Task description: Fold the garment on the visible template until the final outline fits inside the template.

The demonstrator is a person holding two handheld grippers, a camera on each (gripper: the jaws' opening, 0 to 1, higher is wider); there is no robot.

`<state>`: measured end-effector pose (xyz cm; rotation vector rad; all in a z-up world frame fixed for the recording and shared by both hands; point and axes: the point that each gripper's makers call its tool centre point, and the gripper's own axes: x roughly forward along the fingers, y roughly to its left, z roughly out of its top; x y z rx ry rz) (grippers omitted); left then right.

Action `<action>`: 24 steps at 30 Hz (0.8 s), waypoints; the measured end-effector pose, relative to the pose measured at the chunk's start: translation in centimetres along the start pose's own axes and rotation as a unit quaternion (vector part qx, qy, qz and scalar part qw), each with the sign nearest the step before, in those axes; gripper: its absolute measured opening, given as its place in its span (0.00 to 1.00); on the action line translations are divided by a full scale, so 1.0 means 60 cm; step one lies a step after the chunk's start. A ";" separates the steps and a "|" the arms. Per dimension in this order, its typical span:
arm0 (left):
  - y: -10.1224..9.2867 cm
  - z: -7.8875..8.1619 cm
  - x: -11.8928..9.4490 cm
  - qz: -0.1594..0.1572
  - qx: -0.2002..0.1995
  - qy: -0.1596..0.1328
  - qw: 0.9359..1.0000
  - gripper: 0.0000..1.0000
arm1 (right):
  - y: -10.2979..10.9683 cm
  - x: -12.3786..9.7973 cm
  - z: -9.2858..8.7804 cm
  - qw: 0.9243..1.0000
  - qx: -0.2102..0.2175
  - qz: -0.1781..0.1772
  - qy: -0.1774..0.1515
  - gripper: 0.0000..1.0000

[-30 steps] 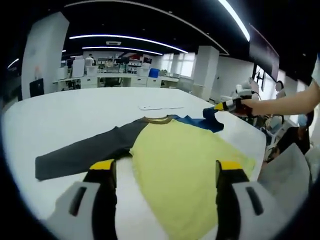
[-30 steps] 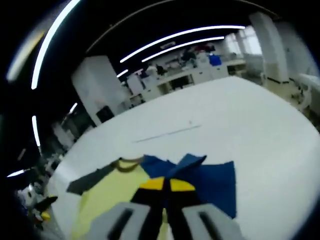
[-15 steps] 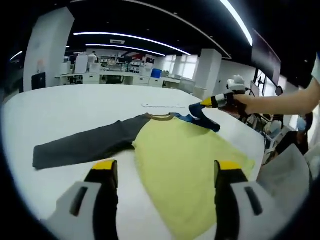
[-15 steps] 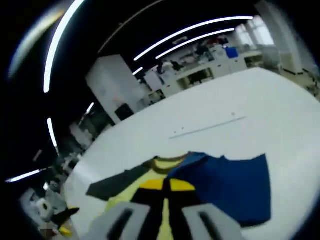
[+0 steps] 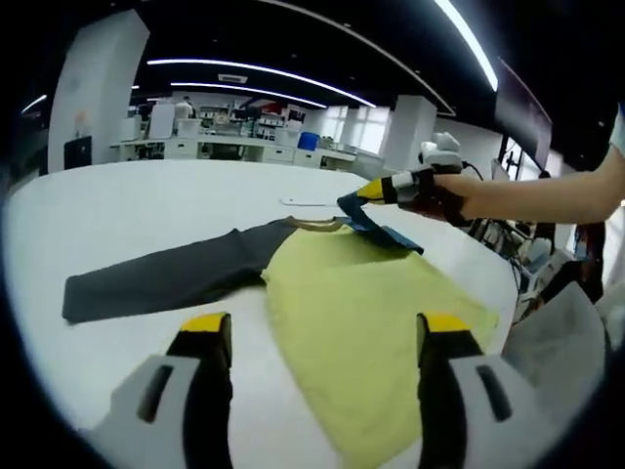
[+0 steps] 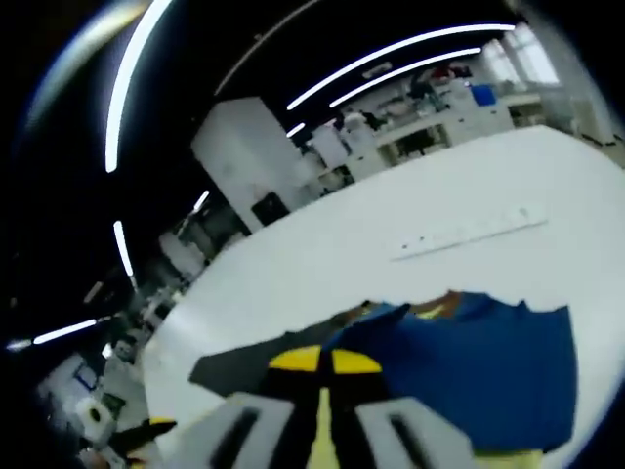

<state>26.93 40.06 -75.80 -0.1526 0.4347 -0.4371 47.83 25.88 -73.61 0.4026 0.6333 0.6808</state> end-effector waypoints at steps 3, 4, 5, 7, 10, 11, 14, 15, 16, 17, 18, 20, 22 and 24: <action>0.003 -0.007 0.000 0.003 -0.002 0.003 1.000 0.74 | 0.022 0.020 -0.006 1.000 -0.005 0.010 0.003 0.00; 0.004 -0.009 0.000 0.003 -0.003 0.003 1.000 0.74 | 0.030 0.025 -0.009 1.000 -0.005 0.014 0.003 0.00; 0.005 -0.011 0.000 0.004 -0.004 0.003 1.000 0.74 | 0.039 0.032 -0.015 1.000 -0.005 0.018 0.008 0.00; 0.004 -0.013 -0.001 0.005 -0.005 0.005 1.000 0.74 | 0.044 0.041 -0.020 1.000 -0.007 0.019 0.012 0.00; 0.008 -0.018 -0.002 0.008 -0.007 0.006 1.000 0.74 | 0.058 0.062 -0.032 0.999 -0.006 0.026 0.021 0.00; 0.009 -0.019 -0.002 0.009 -0.008 0.006 1.000 0.74 | 0.060 0.068 -0.035 0.999 -0.008 0.027 0.024 0.00; 0.010 -0.020 -0.003 0.010 -0.011 0.006 1.000 0.74 | 0.066 0.084 -0.050 0.999 -0.018 0.026 0.039 0.00; 0.010 -0.020 -0.002 0.011 -0.012 0.006 1.000 0.74 | 0.067 0.092 -0.057 0.998 -0.020 0.026 0.044 0.00; 0.011 -0.021 -0.002 0.011 -0.013 0.006 1.000 0.74 | 0.066 0.099 -0.062 0.998 -0.023 0.024 0.050 0.00; 0.013 -0.024 -0.001 0.012 -0.015 0.007 1.000 0.74 | 0.064 0.105 -0.065 0.998 -0.025 0.023 0.053 0.00; 0.012 -0.023 -0.002 0.013 -0.015 0.008 1.000 0.73 | 0.065 0.110 -0.070 0.998 -0.028 0.024 0.058 0.00; 0.012 -0.025 -0.002 0.013 -0.019 0.008 1.000 0.73 | 0.064 0.119 -0.081 0.997 -0.030 0.023 0.068 0.00; 0.012 -0.025 -0.003 0.015 -0.019 0.009 1.000 0.73 | 0.071 0.124 -0.093 0.996 -0.038 0.022 0.077 0.00; 0.013 -0.027 -0.003 0.016 -0.021 0.010 1.000 0.73 | 0.073 0.128 -0.106 0.995 -0.040 0.027 0.086 0.00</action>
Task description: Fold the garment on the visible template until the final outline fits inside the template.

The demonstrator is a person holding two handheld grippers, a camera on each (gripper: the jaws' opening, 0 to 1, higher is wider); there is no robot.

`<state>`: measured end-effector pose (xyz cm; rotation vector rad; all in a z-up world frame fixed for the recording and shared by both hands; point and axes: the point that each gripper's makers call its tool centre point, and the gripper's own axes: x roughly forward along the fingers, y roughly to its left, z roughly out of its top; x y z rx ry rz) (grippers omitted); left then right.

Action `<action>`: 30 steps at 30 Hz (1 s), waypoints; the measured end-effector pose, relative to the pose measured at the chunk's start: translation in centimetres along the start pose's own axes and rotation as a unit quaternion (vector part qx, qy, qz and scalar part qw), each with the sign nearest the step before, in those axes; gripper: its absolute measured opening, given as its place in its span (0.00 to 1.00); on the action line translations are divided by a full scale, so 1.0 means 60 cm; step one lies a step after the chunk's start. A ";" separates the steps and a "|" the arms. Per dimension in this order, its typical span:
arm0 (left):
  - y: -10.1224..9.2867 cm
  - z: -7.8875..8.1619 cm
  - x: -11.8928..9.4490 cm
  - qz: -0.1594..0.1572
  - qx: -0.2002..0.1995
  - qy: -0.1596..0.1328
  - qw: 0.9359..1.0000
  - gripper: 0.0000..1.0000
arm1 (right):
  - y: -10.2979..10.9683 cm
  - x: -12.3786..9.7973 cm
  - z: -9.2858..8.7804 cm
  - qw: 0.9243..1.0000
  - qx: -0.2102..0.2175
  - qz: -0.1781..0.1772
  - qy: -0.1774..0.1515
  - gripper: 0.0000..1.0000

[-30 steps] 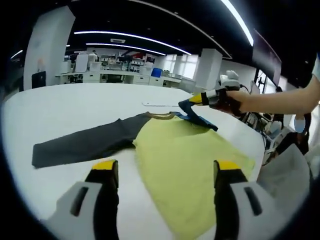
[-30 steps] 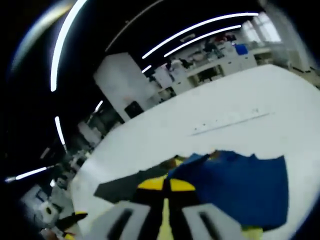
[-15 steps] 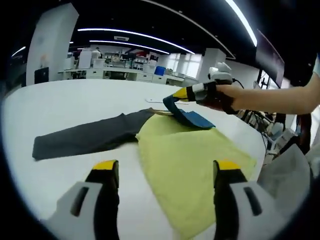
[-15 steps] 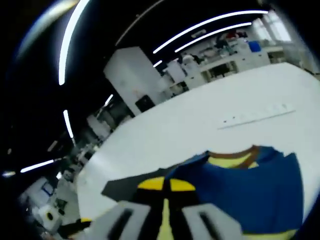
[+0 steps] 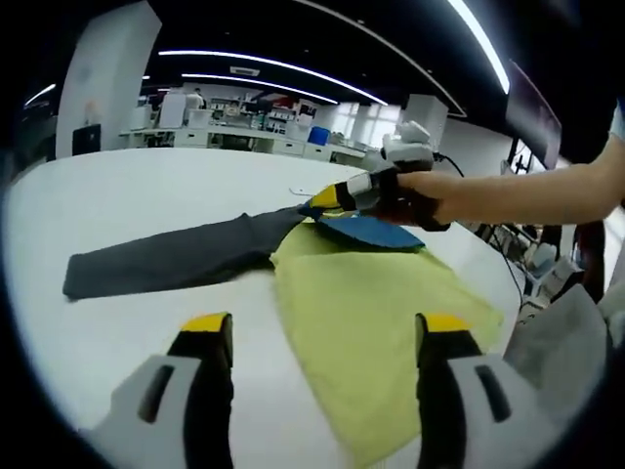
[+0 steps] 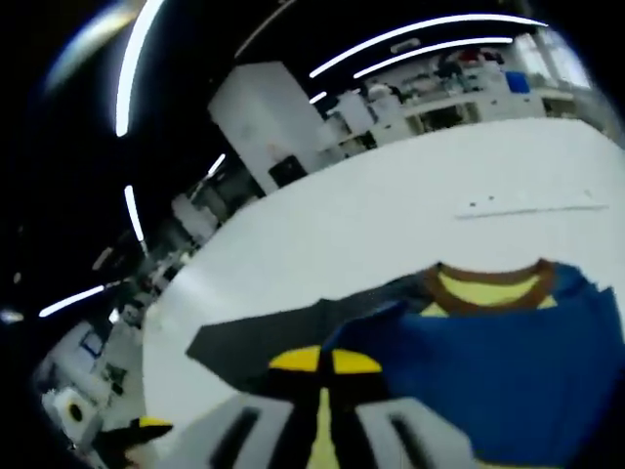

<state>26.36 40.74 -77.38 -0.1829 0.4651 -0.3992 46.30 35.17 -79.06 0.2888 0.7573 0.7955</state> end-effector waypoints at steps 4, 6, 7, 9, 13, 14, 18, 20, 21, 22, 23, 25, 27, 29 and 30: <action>0.004 -0.007 -0.001 0.003 -0.005 0.004 1.000 0.73 | 0.002 0.012 -0.021 1.000 -0.013 0.001 0.017 0.00; 0.003 -0.009 -0.001 0.003 -0.006 0.005 1.000 0.73 | 0.008 0.017 -0.030 1.000 -0.017 0.003 0.025 0.00; 0.003 -0.010 0.000 0.004 -0.007 0.005 1.000 0.73 | 0.012 0.018 -0.033 0.999 -0.020 0.005 0.029 0.00; 0.005 -0.015 0.001 0.004 -0.010 0.008 1.000 0.73 | 0.011 0.021 -0.046 0.999 -0.031 0.002 0.042 0.00; 0.003 -0.018 0.003 0.003 -0.012 0.008 1.000 0.73 | 0.018 0.020 -0.060 0.998 -0.035 0.009 0.050 0.00; 0.002 -0.018 0.005 0.002 -0.012 0.009 1.000 0.73 | 0.016 0.021 -0.063 0.998 -0.041 0.011 0.052 0.00; 0.000 -0.017 0.013 -0.002 -0.007 0.012 1.000 0.74 | 0.021 0.020 -0.061 0.997 -0.051 0.024 0.054 0.10; -0.001 -0.011 0.017 -0.005 -0.004 0.011 1.000 0.74 | 0.020 0.020 -0.059 0.997 -0.058 0.026 0.053 0.25; -0.001 -0.006 0.021 -0.006 -0.002 0.010 1.000 0.74 | 0.023 0.016 -0.057 0.996 -0.067 0.030 0.049 0.34; 0.002 -0.003 0.024 -0.007 0.001 0.009 1.000 0.74 | 0.022 0.014 -0.055 0.996 -0.072 0.031 0.049 0.39; 0.003 0.002 0.031 -0.009 0.004 0.009 1.000 0.74 | 0.015 0.014 -0.051 0.995 -0.083 0.028 0.050 0.42; 0.005 0.011 0.042 -0.012 0.009 0.008 1.000 0.74 | 0.005 0.009 -0.043 0.995 -0.089 0.027 0.048 0.47; 0.007 0.020 0.054 -0.014 0.015 0.007 1.000 0.73 | -0.003 -0.001 -0.031 0.995 -0.091 0.026 0.041 0.59; 0.010 0.031 0.064 -0.017 0.020 0.004 1.000 0.73 | -0.010 -0.007 -0.019 0.994 -0.094 0.027 0.039 0.67; 0.008 0.036 0.069 -0.019 0.022 0.004 1.000 0.73 | -0.016 -0.012 -0.013 0.994 -0.097 0.028 0.040 0.70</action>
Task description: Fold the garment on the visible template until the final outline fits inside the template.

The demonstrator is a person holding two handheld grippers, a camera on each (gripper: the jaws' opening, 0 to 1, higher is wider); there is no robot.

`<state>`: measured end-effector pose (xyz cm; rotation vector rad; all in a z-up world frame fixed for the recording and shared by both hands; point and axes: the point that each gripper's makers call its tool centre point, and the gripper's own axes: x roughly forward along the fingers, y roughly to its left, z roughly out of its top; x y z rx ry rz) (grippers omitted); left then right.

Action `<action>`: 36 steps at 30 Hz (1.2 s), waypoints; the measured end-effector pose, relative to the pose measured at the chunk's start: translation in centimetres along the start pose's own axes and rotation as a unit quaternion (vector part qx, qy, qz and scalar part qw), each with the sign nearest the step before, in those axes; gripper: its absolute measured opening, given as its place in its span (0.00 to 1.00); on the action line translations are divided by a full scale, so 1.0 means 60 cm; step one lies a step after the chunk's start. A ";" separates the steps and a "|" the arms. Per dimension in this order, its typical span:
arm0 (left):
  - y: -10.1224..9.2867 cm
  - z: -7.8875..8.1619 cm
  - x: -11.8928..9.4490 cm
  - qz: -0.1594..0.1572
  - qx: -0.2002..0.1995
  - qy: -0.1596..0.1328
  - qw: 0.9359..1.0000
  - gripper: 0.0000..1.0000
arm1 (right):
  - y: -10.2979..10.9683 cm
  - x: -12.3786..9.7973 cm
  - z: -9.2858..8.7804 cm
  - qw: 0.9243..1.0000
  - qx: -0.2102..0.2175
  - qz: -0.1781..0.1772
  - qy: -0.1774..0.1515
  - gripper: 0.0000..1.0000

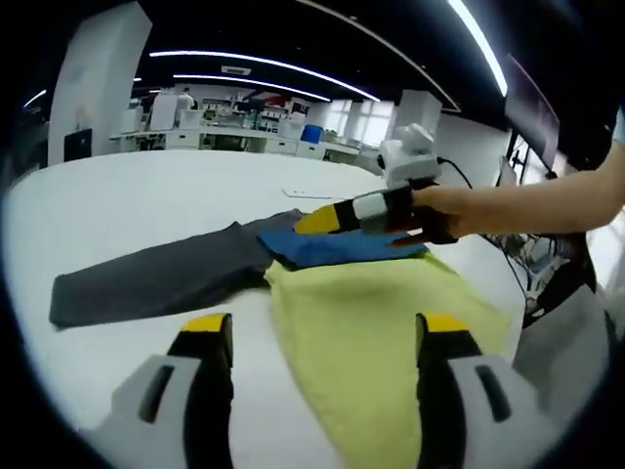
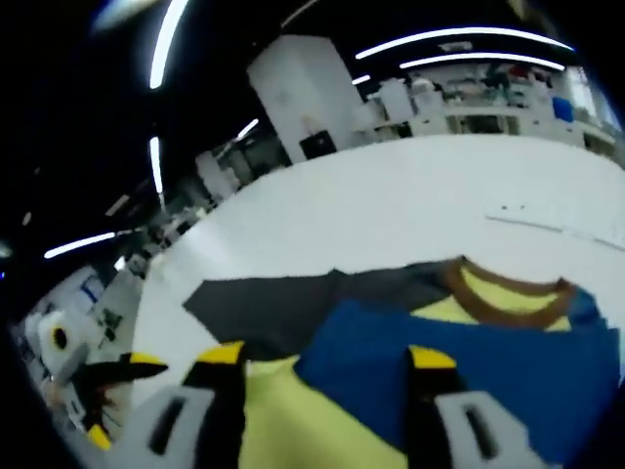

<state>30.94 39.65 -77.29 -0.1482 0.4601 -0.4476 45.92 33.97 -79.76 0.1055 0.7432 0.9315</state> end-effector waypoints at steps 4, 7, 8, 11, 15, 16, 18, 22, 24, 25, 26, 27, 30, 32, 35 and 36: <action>0.012 0.022 0.033 -0.006 0.015 0.000 1.000 0.73 | -0.044 -0.022 0.014 1.000 -0.016 -0.010 0.010 0.80; 0.018 0.037 0.062 -0.007 0.023 -0.002 1.000 0.72 | -0.090 -0.061 0.024 0.999 -0.026 -0.028 0.020 0.77; 0.022 0.041 0.071 -0.007 0.024 -0.004 1.000 0.71 | -0.107 -0.071 0.027 0.999 -0.028 -0.035 0.024 0.76; 0.031 0.055 0.098 -0.010 0.010 -0.011 1.000 0.70 | -0.165 -0.103 0.039 0.998 -0.020 -0.056 0.031 0.75; 0.041 0.071 0.136 -0.005 0.012 -0.014 1.000 0.64 | -0.249 -0.126 0.053 0.995 -0.023 -0.089 0.048 0.71; 0.045 0.073 0.147 -0.003 0.006 -0.015 1.000 0.63 | -0.261 -0.130 0.056 0.994 -0.023 -0.093 0.051 0.70; 0.053 0.077 0.162 0.001 -0.013 -0.020 1.000 0.62 | -0.272 -0.143 0.052 0.992 -0.028 -0.103 0.060 0.67; 0.061 0.073 0.191 0.008 -0.028 -0.019 0.999 0.56 | -0.314 -0.152 0.054 0.989 -0.034 -0.116 0.088 0.56; 0.059 0.070 0.202 0.008 -0.034 -0.015 0.999 0.54 | -0.333 -0.156 0.053 0.986 -0.033 -0.133 0.097 0.53; 0.059 0.069 0.207 0.008 -0.034 -0.015 0.999 0.52 | -0.338 -0.156 0.055 0.986 -0.033 -0.134 0.098 0.48; 0.062 0.065 0.216 0.010 -0.035 -0.012 0.999 0.50 | -0.338 -0.160 0.052 0.985 -0.017 -0.141 0.101 0.40; 0.061 0.061 0.223 0.009 -0.035 -0.007 0.999 0.48 | -0.342 -0.160 0.051 0.984 0.001 -0.147 0.100 0.33; 0.057 0.055 0.239 0.009 -0.042 0.001 0.999 0.45 | -0.365 -0.155 0.046 0.983 0.032 -0.148 0.108 0.25; 0.064 0.048 0.248 0.012 -0.045 0.006 0.999 0.43 | -0.378 -0.156 0.038 0.979 0.020 -0.159 0.125 0.23; 0.066 0.044 0.257 0.016 -0.047 0.013 0.999 0.39 | -0.384 -0.163 0.027 0.976 0.026 -0.167 0.135 0.16; 0.067 0.043 0.261 0.017 -0.049 0.015 0.999 0.39 | -0.384 -0.164 0.022 0.975 0.037 -0.166 0.141 0.14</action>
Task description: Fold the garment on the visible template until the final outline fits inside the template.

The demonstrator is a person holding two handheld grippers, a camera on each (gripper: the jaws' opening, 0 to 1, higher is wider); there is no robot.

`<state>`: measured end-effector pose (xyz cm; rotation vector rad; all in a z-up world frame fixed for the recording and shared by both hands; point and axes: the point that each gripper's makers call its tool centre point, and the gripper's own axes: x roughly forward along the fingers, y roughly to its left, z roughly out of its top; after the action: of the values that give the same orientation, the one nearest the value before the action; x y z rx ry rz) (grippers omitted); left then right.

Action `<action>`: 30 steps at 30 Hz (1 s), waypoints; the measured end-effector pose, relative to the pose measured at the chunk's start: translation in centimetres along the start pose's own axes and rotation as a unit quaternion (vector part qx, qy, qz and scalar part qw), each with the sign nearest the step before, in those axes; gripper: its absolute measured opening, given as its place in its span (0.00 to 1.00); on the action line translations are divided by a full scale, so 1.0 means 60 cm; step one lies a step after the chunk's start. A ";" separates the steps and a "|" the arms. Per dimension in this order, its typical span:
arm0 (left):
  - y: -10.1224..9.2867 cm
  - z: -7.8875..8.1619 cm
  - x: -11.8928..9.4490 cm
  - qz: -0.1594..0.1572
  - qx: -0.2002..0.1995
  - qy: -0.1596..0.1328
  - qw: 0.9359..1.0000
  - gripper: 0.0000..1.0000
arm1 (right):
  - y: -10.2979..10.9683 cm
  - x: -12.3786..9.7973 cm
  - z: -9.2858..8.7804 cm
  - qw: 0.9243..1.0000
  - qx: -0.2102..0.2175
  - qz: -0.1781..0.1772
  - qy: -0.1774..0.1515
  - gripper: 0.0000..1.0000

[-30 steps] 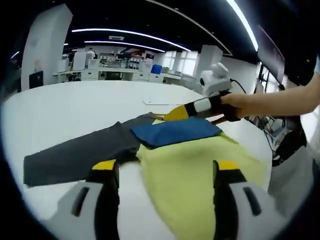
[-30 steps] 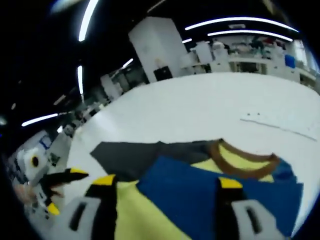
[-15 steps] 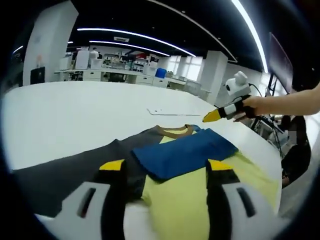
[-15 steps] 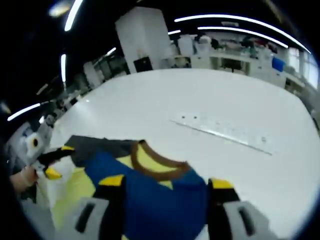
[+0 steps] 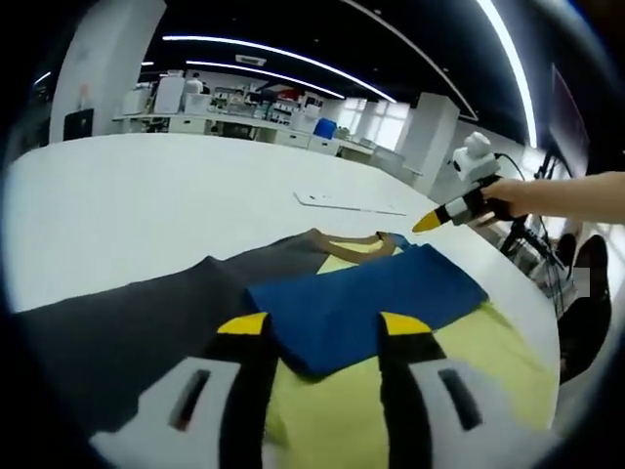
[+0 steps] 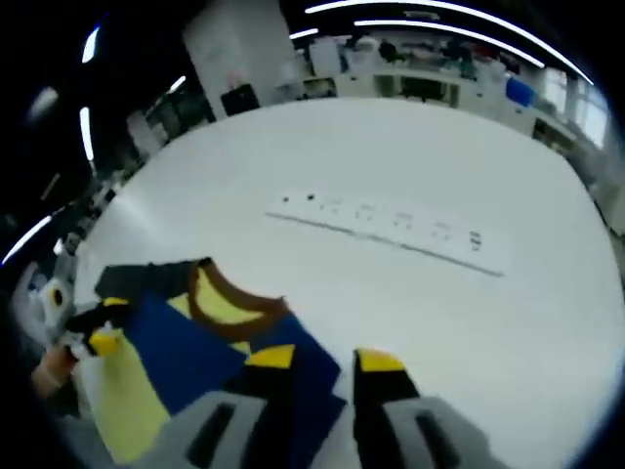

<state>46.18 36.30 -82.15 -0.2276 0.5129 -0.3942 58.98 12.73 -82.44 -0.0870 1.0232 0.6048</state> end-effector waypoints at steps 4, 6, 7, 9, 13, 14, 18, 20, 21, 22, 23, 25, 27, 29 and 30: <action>0.007 -0.008 0.006 0.009 0.002 0.014 1.000 0.40 | 0.002 0.000 -0.009 1.000 -0.027 0.003 0.015 0.04; 0.015 -0.013 0.010 0.012 0.003 0.018 1.000 0.39 | 0.014 0.002 -0.013 0.998 -0.059 0.009 0.023 0.04; 0.015 -0.014 0.009 0.012 0.003 0.019 1.000 0.39 | 0.022 0.004 -0.017 0.997 -0.069 0.012 0.031 0.04; 0.014 -0.014 0.007 0.014 0.007 0.019 1.000 0.37 | 0.026 0.008 -0.024 0.996 -0.081 0.012 0.042 0.03; 0.016 -0.015 0.007 0.015 0.015 0.025 0.999 0.36 | 0.030 0.016 -0.038 0.993 -0.098 0.010 0.068 0.05; 0.014 -0.015 0.007 0.015 0.016 0.026 0.999 0.37 | 0.033 0.017 -0.038 0.993 -0.100 0.012 0.067 0.06; 0.011 -0.021 0.009 0.017 0.036 0.032 0.999 0.36 | 0.027 0.024 -0.043 0.991 -0.108 0.006 0.077 0.04; 0.011 -0.021 0.011 0.021 0.051 0.035 0.998 0.36 | 0.022 0.024 -0.042 0.990 -0.113 0.001 0.079 0.02; 0.010 -0.020 0.011 0.021 0.051 0.034 0.998 0.36 | 0.021 0.024 -0.040 0.990 -0.114 -0.001 0.079 0.00; 0.010 -0.020 0.011 0.021 0.051 0.034 0.998 0.36 | 0.018 0.025 -0.038 0.990 -0.111 -0.003 0.082 0.00; 0.009 -0.020 0.012 0.022 0.053 0.035 0.998 0.36 | 0.017 0.024 -0.038 0.990 -0.110 -0.004 0.084 0.00; 0.009 -0.020 0.013 0.025 0.060 0.036 0.997 0.35 | 0.018 0.021 -0.043 0.990 -0.115 -0.005 0.087 0.00; 0.012 -0.020 0.014 0.028 0.068 0.037 0.997 0.33 | 0.014 0.018 -0.040 0.988 -0.123 -0.009 0.088 0.00; 0.010 -0.020 0.015 0.028 0.068 0.037 0.997 0.33 | 0.007 0.015 -0.038 0.988 -0.125 -0.013 0.087 0.00; 0.010 -0.019 0.015 0.027 0.066 0.036 0.997 0.33 | 0.002 0.013 -0.036 0.988 -0.124 -0.015 0.086 0.00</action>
<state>46.49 36.31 -83.71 -0.0726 0.5612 -0.3823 57.56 12.41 -84.18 -0.3776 1.1071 0.7041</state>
